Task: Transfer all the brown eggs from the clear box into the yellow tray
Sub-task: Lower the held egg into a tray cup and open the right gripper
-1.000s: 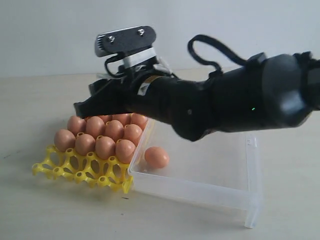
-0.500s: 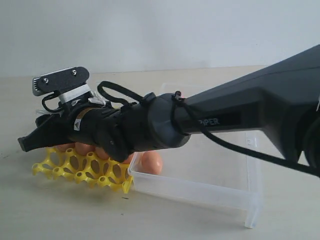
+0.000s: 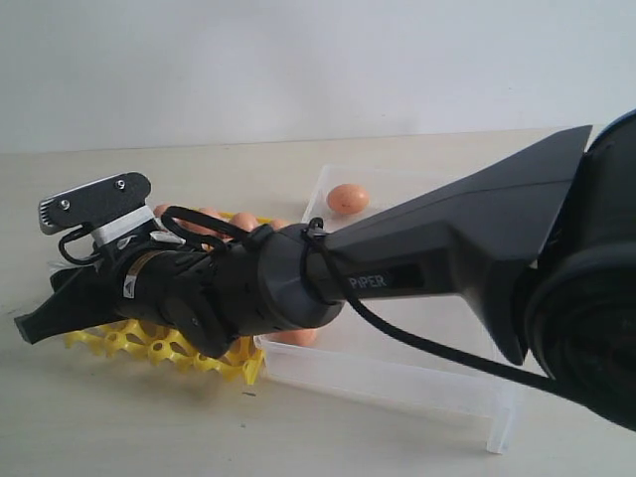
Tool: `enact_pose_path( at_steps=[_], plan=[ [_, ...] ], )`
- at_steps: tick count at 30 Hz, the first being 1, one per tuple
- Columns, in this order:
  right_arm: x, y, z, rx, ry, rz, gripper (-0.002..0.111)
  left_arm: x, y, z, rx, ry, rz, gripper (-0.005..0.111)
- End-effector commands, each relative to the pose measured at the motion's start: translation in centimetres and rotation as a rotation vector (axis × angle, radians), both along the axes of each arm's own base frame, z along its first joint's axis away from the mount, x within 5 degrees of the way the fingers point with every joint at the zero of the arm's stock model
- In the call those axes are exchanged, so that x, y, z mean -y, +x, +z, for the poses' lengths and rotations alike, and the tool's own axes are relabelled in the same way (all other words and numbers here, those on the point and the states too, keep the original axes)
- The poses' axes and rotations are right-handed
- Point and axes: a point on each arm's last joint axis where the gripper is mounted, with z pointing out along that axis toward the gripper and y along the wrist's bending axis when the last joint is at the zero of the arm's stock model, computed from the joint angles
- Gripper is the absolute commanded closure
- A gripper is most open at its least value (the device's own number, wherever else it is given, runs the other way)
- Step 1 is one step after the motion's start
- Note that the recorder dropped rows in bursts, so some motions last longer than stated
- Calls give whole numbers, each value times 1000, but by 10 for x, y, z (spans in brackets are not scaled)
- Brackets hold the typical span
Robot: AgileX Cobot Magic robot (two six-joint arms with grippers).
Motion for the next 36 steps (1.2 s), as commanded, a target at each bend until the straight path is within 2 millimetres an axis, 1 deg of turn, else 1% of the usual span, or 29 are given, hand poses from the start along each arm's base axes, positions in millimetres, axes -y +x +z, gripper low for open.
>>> enact_pose_path(
  at_steps=[1,6,19,24,32,36],
  plan=[
    [-5,-2,1,23,16,14,108,0,0,3,23,-11,0,107],
    [-8,-5,-4,37,17,25,108,0,0,3,23,-11,0,107],
    [-9,-4,-5,73,23,32,108,0,0,3,23,-11,0,107],
    [-6,1,-12,77,13,23,108,0,0,3,23,-11,0,107],
    [-5,4,-17,84,5,21,108,0,0,3,23,-11,0,107],
    [-10,7,-18,80,-6,28,108,0,0,3,23,-11,0,107]
  ],
)
